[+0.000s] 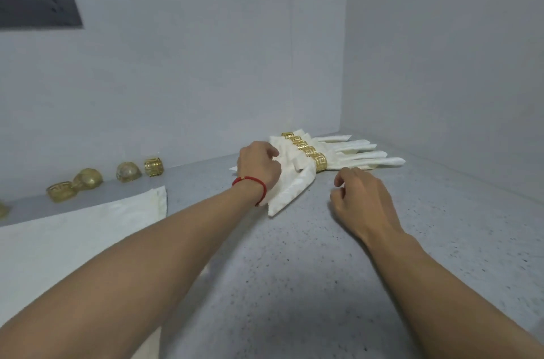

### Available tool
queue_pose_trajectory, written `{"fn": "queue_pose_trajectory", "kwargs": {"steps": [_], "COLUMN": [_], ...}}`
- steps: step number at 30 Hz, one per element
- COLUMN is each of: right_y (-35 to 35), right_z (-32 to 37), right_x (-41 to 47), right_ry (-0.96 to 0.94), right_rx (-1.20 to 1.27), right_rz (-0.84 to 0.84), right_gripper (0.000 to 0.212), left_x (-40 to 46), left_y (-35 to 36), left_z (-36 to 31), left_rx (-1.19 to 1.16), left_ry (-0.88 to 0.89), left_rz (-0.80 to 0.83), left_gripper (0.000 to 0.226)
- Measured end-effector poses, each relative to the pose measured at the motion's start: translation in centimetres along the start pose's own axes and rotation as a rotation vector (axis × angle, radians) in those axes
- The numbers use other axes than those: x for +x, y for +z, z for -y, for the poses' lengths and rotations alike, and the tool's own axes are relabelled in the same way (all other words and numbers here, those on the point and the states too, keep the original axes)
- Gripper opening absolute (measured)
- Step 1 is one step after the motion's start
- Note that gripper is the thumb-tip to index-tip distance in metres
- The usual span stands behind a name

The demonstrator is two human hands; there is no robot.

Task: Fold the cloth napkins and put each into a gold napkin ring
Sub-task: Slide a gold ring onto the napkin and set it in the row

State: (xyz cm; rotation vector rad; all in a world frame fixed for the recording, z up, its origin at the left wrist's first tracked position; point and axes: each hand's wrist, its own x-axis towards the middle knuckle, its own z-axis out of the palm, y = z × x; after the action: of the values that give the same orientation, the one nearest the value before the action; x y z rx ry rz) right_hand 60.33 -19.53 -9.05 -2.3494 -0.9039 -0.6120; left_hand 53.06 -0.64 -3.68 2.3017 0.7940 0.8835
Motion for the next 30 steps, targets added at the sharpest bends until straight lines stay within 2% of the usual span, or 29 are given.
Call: {"fn": "queue_pose_trajectory", "kwargs": {"steps": [4, 8, 10, 14, 18, 21, 24, 30], "right_y": [0.1, -1.6, -3.3, -7.0, -9.8, -10.6, -10.1, -10.2], "right_z": [3.8, 10.8, 14.7, 22.6, 27.2, 29.2, 29.7, 30.2], "right_x": [-2.3, -6.9, -9.1, -13.4, -15.7, -16.5, -16.7, -16.2], "right_ry": [-0.216, -0.375, -0.386, -0.493, -0.586, -0.598, -0.565, -0.486], "right_rx": [-0.106, 0.04, 0.193, 0.402, 0.34, 0.222, 0.216, 0.26], "right_rz": [0.009, 0.106, 0.261, 0.734, 1.065, 1.258, 1.333, 1.372], "right_gripper": [0.014, 0.02, 0.016, 0.011, 0.028, 0.034, 0.027, 0.01], "left_x": [-5.1, -11.7, -15.2, -22.0, -28.2, -32.8, -35.9, -37.4], "left_y": [-6.5, -14.0, -17.3, -23.5, -28.6, -31.8, -32.8, -33.0], "left_z": [2.7, 6.0, 7.7, 10.8, 12.8, 14.0, 14.8, 15.2], "left_rx": [0.098, 0.139, 0.144, 0.177, 0.26, 0.288, 0.266, 0.308], "left_ry": [0.091, 0.043, 0.013, -0.023, 0.007, 0.04, 0.093, 0.163], "left_rz": [0.062, 0.102, 0.108, 0.118, 0.158, 0.201, 0.263, 0.282], "left_gripper": [0.037, 0.03, 0.03, 0.031, 0.028, 0.022, 0.015, 0.047]}}
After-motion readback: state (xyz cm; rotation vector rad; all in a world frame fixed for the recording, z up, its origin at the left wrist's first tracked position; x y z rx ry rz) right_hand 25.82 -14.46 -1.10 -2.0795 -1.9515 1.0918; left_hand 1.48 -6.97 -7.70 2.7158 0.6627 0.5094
